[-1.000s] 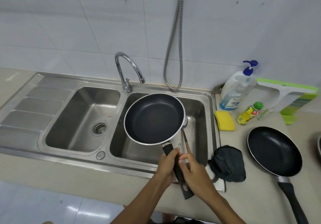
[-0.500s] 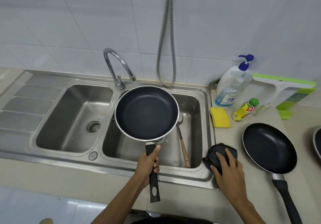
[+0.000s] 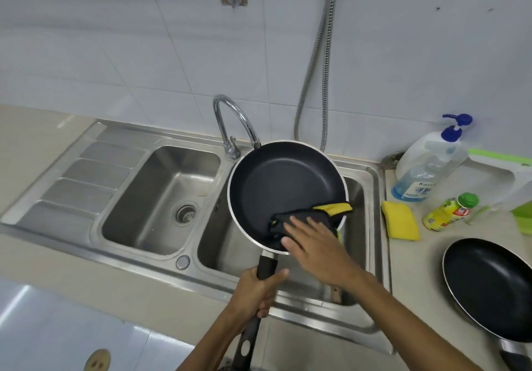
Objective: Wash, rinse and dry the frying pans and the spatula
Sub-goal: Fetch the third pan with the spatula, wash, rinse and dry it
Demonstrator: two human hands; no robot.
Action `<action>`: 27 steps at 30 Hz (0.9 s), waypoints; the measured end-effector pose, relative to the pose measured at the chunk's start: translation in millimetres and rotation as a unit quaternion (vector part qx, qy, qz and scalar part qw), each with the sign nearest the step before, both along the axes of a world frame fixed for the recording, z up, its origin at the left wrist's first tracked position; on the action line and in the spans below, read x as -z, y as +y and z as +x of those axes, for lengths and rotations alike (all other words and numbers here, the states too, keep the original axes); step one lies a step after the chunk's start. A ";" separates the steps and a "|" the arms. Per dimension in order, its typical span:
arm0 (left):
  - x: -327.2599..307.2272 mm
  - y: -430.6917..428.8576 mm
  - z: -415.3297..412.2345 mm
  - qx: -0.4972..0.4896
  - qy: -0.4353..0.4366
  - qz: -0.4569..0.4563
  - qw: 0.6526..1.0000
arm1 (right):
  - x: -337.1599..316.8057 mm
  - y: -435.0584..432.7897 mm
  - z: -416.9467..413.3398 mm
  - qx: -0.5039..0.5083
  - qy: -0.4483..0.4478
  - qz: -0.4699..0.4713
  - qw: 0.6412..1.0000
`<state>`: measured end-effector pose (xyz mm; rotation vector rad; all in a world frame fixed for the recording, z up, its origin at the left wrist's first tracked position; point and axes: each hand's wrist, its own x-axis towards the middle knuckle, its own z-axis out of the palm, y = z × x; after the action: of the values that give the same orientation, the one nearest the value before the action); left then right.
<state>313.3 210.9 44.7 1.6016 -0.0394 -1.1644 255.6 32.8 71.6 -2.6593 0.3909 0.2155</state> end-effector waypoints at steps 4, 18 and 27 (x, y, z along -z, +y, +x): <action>-9.5 3.2 0.0 0.032 -0.020 -0.003 0.999 | 2.3 9.3 75.4 -0.110 0.004 -0.017 0.994; -19.3 1.9 -6.1 0.155 -0.047 0.006 0.987 | -10.4 11.0 2.2 -0.074 0.014 0.016 0.997; -21.9 -0.2 4.0 0.147 -0.001 -0.032 0.989 | 3.8 -114.2 -15.8 0.070 -0.046 -0.228 0.970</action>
<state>317.3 210.7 66.6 1.5744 -0.3215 -1.3734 239.8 -81.4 67.8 -3.0572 0.6638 -0.0505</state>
